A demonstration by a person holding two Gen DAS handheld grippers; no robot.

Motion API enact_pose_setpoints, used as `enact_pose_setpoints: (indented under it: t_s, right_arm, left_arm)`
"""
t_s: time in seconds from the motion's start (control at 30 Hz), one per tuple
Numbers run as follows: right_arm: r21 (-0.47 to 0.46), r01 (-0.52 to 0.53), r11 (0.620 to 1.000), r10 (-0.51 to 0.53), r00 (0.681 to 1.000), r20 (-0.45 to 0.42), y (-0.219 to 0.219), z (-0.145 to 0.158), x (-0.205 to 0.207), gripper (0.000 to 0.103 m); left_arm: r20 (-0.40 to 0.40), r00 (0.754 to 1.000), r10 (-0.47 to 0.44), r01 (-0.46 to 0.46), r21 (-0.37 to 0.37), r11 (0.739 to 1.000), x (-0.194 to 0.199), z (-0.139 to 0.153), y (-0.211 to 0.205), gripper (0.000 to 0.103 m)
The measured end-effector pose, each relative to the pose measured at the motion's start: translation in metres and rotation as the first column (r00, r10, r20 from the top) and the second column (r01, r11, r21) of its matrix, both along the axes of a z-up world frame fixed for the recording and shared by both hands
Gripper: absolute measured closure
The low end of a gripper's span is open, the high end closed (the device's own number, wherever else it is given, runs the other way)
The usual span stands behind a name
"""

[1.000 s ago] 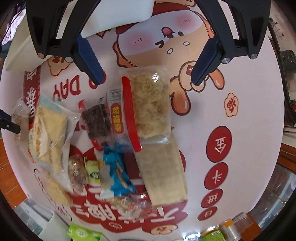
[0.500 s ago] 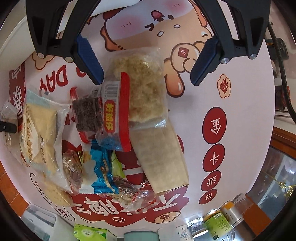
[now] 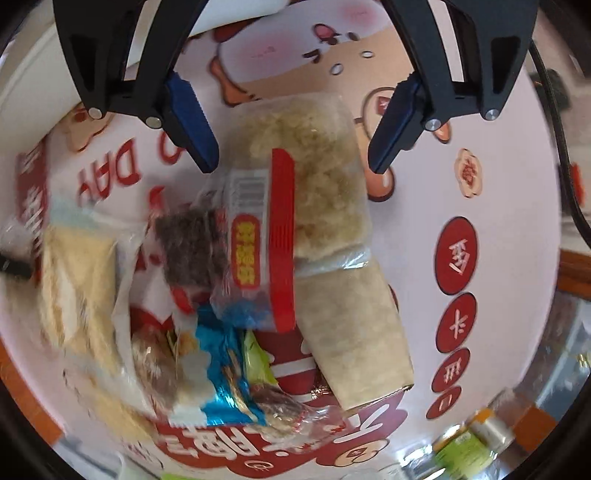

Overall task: Organize snacks
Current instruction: 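Grasp the clear crumb-cake bag with left tool while right tool grasps another clear bag, then lower both clear bags into the white tray and open both tools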

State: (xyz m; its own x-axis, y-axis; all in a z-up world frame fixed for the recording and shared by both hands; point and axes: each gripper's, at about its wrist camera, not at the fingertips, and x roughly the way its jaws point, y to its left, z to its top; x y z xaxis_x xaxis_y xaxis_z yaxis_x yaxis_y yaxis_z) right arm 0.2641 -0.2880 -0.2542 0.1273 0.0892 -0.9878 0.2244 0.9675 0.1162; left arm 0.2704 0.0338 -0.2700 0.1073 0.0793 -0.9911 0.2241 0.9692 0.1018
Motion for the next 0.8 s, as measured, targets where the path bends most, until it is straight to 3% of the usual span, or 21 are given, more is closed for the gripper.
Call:
enact_pose_setpoints:
  t_s: [0.07, 0.17, 0.33, 0.5, 0.67, 0.8]
  right_arm:
    - [0.000, -0.005, 1.000, 0.005, 1.000, 0.004, -0.001, 0.000, -0.001, 0.021]
    - [-0.010, -0.011, 1.000, 0.012, 1.000, 0.011, 0.000, 0.000, -0.002, 0.023]
    - [-0.030, -0.045, 0.999, 0.046, 0.998, 0.036, 0.007, 0.008, -0.008, 0.033]
    - [0.041, -0.027, 0.999, 0.026, 0.999, 0.039, 0.001, 0.016, -0.017, 0.036]
    - [0.074, -0.035, 0.997, 0.028, 0.995, 0.092, 0.003, 0.043, -0.032, 0.035]
    - [0.080, -0.073, 0.994, 0.058, 0.982, 0.177, 0.010, 0.081, -0.048, 0.035]
  left_arm:
    - [-0.004, 1.000, 0.024, -0.024, -0.014, 1.000, 0.001, 0.000, 0.004, 0.037]
    - [-0.032, 0.994, 0.104, -0.106, -0.095, 0.990, 0.003, -0.001, 0.020, 0.053]
    - [0.007, 0.994, 0.107, -0.106, -0.068, 0.992, -0.006, 0.010, 0.027, 0.055]
    - [0.061, 0.992, 0.112, -0.107, -0.072, 0.992, -0.020, 0.039, 0.028, 0.055]
    - [0.136, 0.980, 0.147, -0.135, -0.092, 0.986, -0.041, 0.086, 0.038, 0.055]
    - [0.223, 0.961, 0.163, -0.137, -0.128, 0.982, -0.068, 0.137, 0.038, 0.055]
